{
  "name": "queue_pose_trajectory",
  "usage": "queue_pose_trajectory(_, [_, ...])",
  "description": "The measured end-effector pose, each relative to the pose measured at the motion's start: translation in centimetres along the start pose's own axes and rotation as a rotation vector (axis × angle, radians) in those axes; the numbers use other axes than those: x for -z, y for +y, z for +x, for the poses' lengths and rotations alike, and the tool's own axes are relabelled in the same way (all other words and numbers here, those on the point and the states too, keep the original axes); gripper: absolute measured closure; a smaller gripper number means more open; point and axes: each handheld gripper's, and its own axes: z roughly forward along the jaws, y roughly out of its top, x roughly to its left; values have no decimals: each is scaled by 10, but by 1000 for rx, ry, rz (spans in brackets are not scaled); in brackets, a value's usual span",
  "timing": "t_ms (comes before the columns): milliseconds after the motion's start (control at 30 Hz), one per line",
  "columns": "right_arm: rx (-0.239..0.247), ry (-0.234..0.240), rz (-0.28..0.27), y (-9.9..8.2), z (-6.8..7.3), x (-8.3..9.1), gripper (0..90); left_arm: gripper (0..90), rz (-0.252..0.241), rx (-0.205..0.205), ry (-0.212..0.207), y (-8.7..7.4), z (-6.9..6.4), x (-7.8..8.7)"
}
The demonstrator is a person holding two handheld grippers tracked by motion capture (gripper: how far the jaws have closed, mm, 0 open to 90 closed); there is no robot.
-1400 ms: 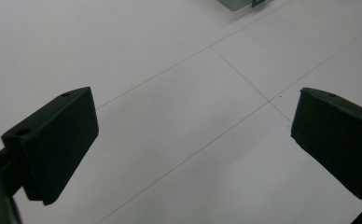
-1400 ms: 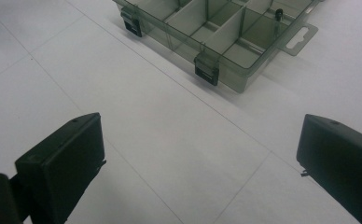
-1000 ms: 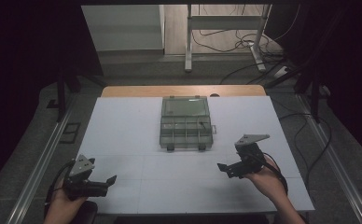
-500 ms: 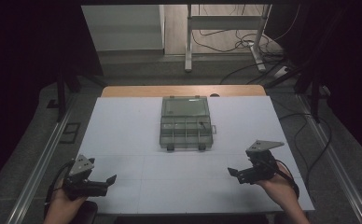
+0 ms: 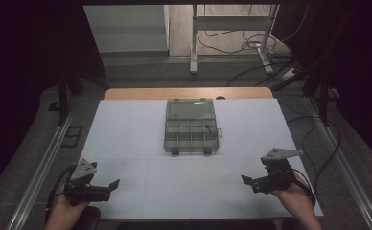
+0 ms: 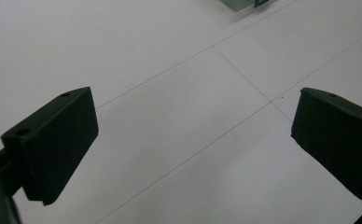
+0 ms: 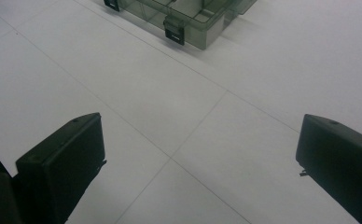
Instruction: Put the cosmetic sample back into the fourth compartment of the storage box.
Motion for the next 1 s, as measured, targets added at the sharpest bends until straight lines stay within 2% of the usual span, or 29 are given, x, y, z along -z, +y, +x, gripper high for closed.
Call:
queue_pose_trajectory(367, [-19,-46,-9,-10,-3,9,0,12,-2,3,0,0,0,0])
queue_pose_trajectory(567, [-45,-75,-10,-18,-7,17,0,12,-1,1,1,0,0,0])
queue_pose_trajectory(1000, [-82,-96,-12,-36,-9,24,0,10,-9,6,-5,-1,1,1])
